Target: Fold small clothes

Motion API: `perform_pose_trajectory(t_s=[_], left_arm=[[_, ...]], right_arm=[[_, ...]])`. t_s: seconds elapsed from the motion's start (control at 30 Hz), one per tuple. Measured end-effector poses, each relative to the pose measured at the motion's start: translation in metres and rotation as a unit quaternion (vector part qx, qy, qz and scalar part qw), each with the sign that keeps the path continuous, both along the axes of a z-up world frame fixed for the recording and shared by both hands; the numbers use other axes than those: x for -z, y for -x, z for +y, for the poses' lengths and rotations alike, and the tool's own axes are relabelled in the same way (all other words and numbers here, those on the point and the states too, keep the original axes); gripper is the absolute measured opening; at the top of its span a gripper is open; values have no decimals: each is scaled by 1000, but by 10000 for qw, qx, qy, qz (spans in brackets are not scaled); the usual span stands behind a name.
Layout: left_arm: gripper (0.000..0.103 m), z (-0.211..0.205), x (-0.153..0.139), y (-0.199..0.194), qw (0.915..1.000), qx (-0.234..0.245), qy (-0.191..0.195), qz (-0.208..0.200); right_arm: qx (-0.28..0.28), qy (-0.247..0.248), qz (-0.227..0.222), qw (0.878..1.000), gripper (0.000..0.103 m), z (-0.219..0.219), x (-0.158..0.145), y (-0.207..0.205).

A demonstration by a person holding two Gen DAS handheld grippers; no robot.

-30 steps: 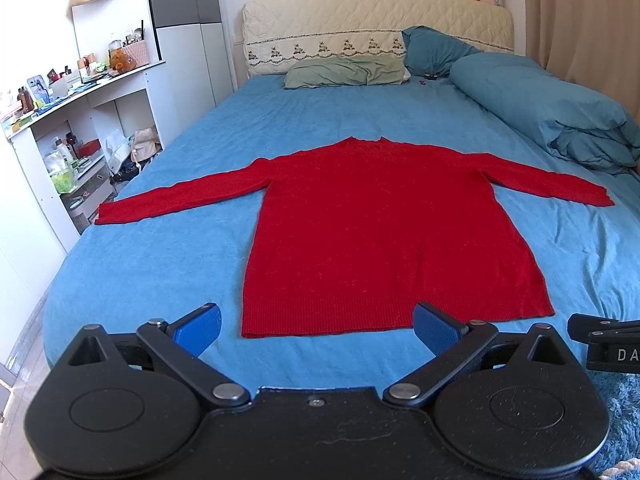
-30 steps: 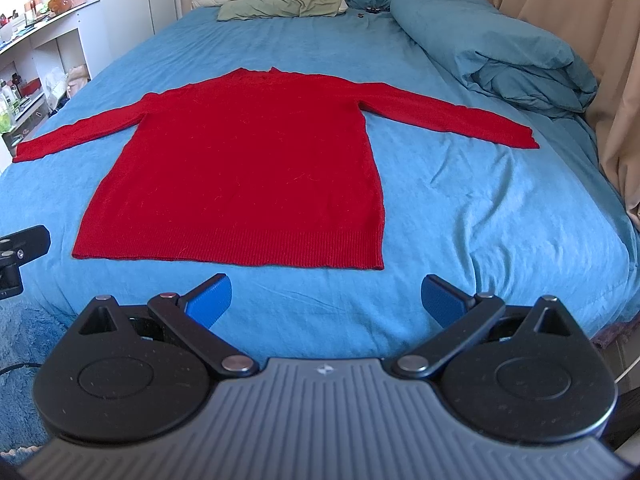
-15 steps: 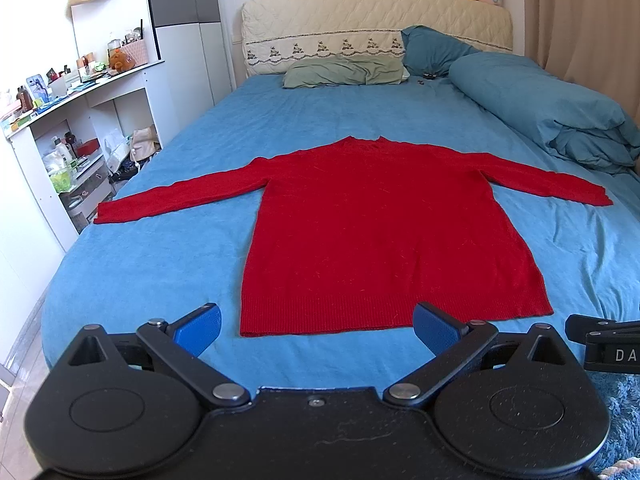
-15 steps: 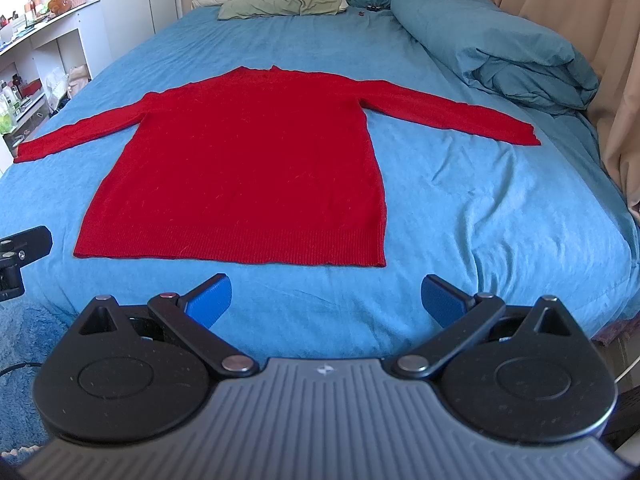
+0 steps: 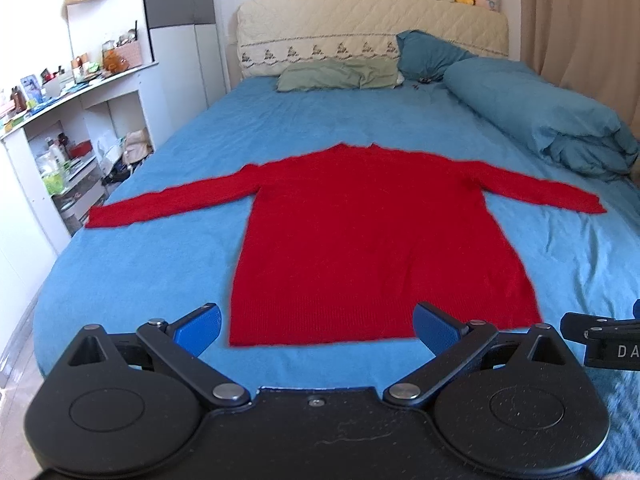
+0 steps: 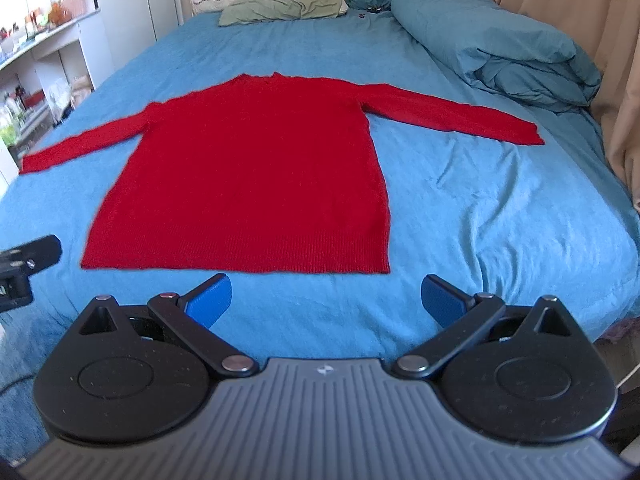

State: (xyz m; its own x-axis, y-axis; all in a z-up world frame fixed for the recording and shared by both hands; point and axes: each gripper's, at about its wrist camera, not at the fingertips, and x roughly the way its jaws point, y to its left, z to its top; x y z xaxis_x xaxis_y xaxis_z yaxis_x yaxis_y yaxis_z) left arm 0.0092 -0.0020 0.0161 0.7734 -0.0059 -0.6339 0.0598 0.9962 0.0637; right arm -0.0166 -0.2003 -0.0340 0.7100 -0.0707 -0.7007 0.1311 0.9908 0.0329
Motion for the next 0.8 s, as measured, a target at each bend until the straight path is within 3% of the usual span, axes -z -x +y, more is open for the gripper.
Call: perform_pose_trajectory(t_s=[0.2, 0.33, 0.47, 0.6, 0.8], left_arm=[[103, -28, -37, -45, 9983, 238, 163, -498], [103, -54, -55, -91, 9963, 401, 175, -746], [103, -83, -61, -150, 9951, 621, 344, -690], [103, -115, -52, -217, 9939, 877, 428, -507], [103, -175, -6, -324, 9913, 1250, 405, -117]], right_arm=[[391, -558, -610, 9958, 103, -52, -35, -26], [808, -210, -984, 9916, 103, -98, -61, -55], [1279, 55, -1270, 9836, 103, -156, -77, -91], [1693, 114, -1170, 9785, 103, -215, -55, -142], [2272, -688, -1157, 9645, 103, -315, 22, -224]])
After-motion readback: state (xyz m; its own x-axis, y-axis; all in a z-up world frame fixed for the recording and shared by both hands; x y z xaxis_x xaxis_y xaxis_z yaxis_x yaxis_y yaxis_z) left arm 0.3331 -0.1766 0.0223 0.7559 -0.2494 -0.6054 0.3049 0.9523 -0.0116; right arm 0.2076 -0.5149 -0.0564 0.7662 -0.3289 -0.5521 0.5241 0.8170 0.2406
